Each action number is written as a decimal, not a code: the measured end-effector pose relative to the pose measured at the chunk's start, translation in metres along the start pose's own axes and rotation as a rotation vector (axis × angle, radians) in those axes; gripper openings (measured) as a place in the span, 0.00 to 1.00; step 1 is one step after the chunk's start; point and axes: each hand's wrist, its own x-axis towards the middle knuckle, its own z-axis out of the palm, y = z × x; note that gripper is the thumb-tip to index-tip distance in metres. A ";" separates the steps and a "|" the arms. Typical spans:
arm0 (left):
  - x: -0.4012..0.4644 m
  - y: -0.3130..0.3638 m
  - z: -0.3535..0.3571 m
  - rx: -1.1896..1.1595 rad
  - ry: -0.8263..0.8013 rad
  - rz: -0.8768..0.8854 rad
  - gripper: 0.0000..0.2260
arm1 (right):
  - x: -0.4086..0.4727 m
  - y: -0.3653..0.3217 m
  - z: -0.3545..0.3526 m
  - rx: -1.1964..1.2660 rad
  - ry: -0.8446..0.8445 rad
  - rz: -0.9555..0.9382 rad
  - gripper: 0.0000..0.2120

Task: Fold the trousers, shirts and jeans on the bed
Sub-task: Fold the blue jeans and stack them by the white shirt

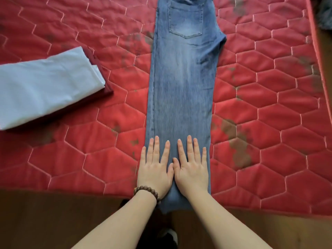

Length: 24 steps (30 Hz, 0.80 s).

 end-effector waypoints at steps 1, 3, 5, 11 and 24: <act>-0.017 0.000 0.005 -0.009 -0.007 0.007 0.28 | -0.018 -0.001 0.004 0.000 -0.004 0.005 0.27; -0.049 0.001 0.013 -0.010 -0.022 0.027 0.28 | -0.053 -0.004 0.012 -0.003 -0.021 0.015 0.27; -0.074 0.001 0.020 0.004 -0.043 0.046 0.28 | -0.082 -0.006 0.019 0.001 -0.038 0.021 0.28; -0.108 0.005 0.014 0.007 -0.081 0.056 0.28 | -0.108 -0.013 0.010 0.028 -0.089 0.014 0.28; -0.062 0.025 -0.020 -0.871 -0.008 -0.544 0.07 | -0.088 0.009 -0.033 0.637 -0.024 0.693 0.13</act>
